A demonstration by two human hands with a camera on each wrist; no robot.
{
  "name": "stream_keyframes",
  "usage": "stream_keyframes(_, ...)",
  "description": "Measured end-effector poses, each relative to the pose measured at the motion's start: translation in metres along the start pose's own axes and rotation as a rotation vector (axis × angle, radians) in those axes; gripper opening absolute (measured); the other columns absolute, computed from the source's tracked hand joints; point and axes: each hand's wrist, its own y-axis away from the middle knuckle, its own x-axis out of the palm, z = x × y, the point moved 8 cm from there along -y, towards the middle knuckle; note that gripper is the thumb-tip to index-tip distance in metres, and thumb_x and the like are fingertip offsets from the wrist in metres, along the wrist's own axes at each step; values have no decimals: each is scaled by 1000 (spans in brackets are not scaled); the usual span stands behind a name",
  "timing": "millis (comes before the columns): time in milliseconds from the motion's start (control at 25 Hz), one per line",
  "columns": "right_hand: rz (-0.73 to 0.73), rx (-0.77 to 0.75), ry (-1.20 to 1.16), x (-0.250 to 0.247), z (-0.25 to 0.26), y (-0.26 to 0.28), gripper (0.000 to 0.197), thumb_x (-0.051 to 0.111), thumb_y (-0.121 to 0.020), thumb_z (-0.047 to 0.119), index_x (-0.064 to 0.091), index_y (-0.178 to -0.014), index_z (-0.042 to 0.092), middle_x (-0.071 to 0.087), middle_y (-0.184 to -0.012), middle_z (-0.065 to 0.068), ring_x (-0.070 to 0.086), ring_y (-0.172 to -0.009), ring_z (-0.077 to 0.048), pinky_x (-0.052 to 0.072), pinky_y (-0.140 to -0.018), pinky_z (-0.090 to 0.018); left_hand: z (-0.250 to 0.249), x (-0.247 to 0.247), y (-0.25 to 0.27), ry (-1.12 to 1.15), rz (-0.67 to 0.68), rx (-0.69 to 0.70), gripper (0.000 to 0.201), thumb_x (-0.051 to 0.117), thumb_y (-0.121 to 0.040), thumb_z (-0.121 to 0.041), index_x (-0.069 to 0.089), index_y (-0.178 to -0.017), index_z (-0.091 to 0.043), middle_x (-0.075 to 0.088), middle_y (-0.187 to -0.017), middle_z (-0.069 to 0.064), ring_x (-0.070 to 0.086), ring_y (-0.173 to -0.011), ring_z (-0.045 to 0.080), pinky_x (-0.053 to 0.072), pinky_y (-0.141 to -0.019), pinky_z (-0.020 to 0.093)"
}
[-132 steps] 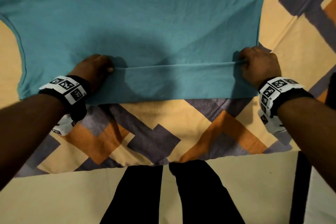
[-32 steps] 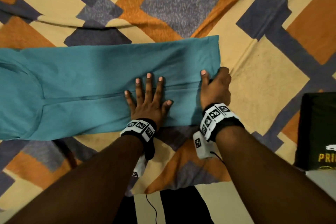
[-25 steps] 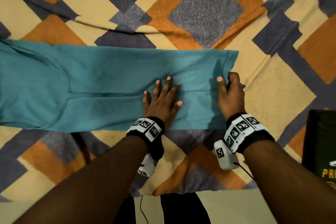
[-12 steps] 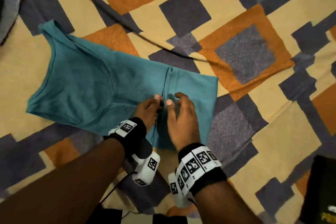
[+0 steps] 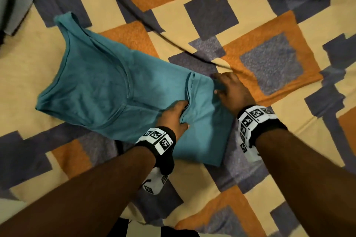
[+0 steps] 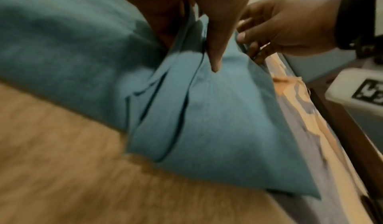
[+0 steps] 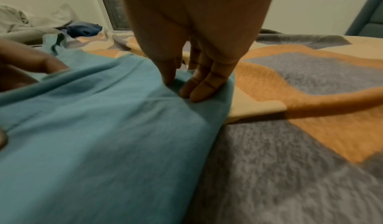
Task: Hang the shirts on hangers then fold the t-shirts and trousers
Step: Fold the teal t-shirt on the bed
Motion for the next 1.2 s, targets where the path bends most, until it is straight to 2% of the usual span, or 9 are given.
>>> stream_keyframes(120, -33, 45, 22, -3, -9, -10, 54, 68, -85, 17, 50, -135, 19, 45, -133, -10, 49, -118, -34, 47, -91, -44, 6, -16, 0, 136, -126, -74, 63, 74, -73, 0, 52, -129, -19, 54, -92, -4, 53, -88, 15, 36, -70, 3)
stream_keyframes(240, -83, 25, -91, -6, -17, -4, 52, 72, -82, 17, 54, -130, 19, 46, -129, -8, 47, -119, -29, 42, -98, -38, 9, -21, 13, -87, -120, -100, 74, 78, -71, -16, 43, -136, -24, 55, -115, 5, 56, -103, 22, 42, -85, 21)
stream_keyframes(360, -163, 23, 51, -16, -34, 6, 46, 73, -80, 26, 60, -124, 18, 52, -125, -11, 46, -119, -34, 34, -103, -39, -24, -10, 48, -455, -312, 119, 61, 72, -74, -29, 46, -128, -22, 52, -115, 11, 55, -99, 32, 50, -83, 40)
stream_keyframes(520, 44, 89, -5, -16, -55, -3, 33, 75, -79, 28, 66, -107, 12, 58, -113, -14, 53, -110, -33, 42, -92, -36, -45, 88, 58, -410, 47, 24, 38, 54, -90, -36, 44, -123, -21, 56, -116, 9, 55, -106, 32, 46, -87, 39)
stream_keyframes(640, 137, 39, -7, -19, -47, -12, 21, 71, -82, 26, 53, -76, 17, 53, -90, -7, 56, -91, -30, 34, -71, -28, -37, 129, 49, -566, 83, -95, 49, 53, -89, -43, 33, -128, -21, 51, -123, 10, 52, -110, 32, 45, -86, 40)
stream_keyframes(840, 137, -38, -153, -40, -42, -7, 18, 64, -87, 13, 46, -88, 15, 51, -73, 4, 49, -66, -12, 35, -57, -27, -33, 133, 47, -639, 27, -52, 42, 38, -96, -21, 25, -136, -25, 51, -123, 9, 55, -108, 32, 48, -81, 41)
stream_keyframes(960, 145, -66, -156, -31, -43, -1, 27, 60, -86, 3, 44, -76, 22, 50, -73, 7, 48, -72, -15, 34, -66, -27, -36, 135, 58, -606, 197, 51, 55, 34, -96, -16, 17, -144, -37, 45, -128, 10, 54, -108, 35, 46, -86, 43)
stream_keyframes(1120, 259, -94, -271, -28, -15, 2, 33, 46, -93, -5, 67, -91, 21, 63, -101, 2, 56, -94, -11, 42, -76, -11, -40, 95, 78, -623, 103, 30, 30, 37, -97, -29, 51, -120, -18, 44, -122, 8, 55, -103, 32, 45, -79, 38)
stream_keyframes(1200, 285, -42, -354, -44, 2, 2, 33, 47, -93, -3, 69, -96, 22, 64, -103, 5, 56, -91, -9, 43, -75, -17, -40, 67, 88, -529, -39, 63, 35, 38, -95, -41, 57, -112, -17, 48, -114, 5, 56, -99, 27, 45, -77, 35)
